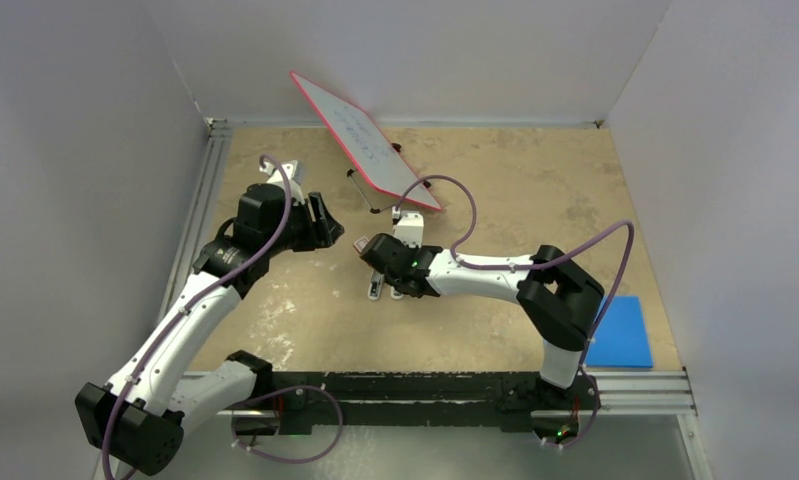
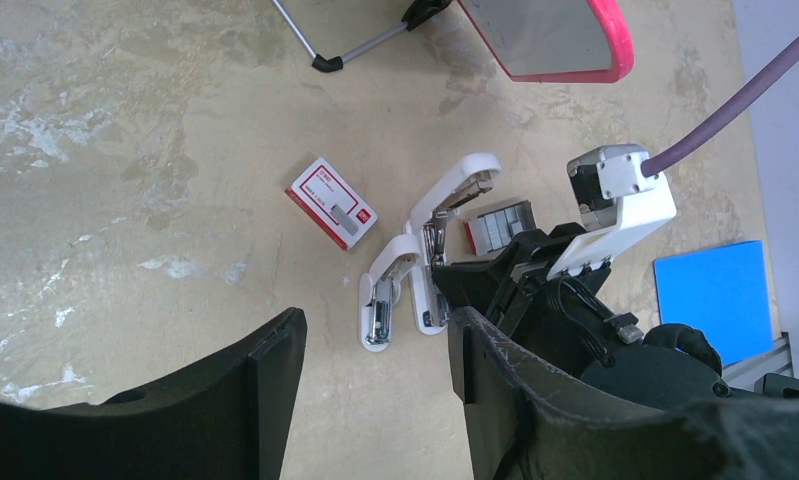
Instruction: Load the staples into the stapler
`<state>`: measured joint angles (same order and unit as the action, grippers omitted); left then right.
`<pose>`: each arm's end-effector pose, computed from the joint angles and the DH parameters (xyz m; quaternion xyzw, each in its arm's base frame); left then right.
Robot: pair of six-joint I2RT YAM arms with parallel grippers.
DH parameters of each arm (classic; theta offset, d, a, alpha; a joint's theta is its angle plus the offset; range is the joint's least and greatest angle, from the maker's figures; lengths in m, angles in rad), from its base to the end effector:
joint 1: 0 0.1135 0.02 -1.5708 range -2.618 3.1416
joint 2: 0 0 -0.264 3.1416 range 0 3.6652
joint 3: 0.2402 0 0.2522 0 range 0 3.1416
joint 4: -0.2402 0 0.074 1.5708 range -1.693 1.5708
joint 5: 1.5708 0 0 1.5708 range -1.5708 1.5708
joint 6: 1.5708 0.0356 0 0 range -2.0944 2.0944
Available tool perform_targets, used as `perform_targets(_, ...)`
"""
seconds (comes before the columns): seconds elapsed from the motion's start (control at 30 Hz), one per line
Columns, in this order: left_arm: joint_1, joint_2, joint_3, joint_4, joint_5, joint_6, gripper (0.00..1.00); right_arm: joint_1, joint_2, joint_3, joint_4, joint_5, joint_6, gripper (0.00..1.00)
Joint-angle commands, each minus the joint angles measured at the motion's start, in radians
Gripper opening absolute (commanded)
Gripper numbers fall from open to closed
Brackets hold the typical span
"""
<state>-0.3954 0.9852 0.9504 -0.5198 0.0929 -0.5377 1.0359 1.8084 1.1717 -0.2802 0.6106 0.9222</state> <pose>0.1962 -0.0855 0.3273 -0.0395 0.8721 -0.2548 0.4158 0.2100 0.3144 0.1908 0.0451 0.9073 0.0954 0.4071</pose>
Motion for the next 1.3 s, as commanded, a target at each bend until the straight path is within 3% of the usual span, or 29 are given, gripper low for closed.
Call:
perform_targets(0.0,-0.002,-0.003,0.004,0.02,0.006,0.01,0.55,0.003,-0.015,-0.008,0.009,0.025,-0.006,0.15)
perform_targets(0.5,-0.002,-0.008,0.004,0.016,0.001,0.01,0.55,0.027,-0.021,-0.025,0.025,-0.011,-0.045,0.16)
perform_targets(1.03,-0.003,-0.008,0.002,0.017,0.001,0.008,0.55,0.03,-0.066,-0.002,0.019,0.01,-0.011,0.3)
perform_targets(1.27,-0.003,-0.006,0.002,0.016,0.001,0.009,0.55,0.03,-0.057,0.005,0.042,0.028,-0.016,0.2)
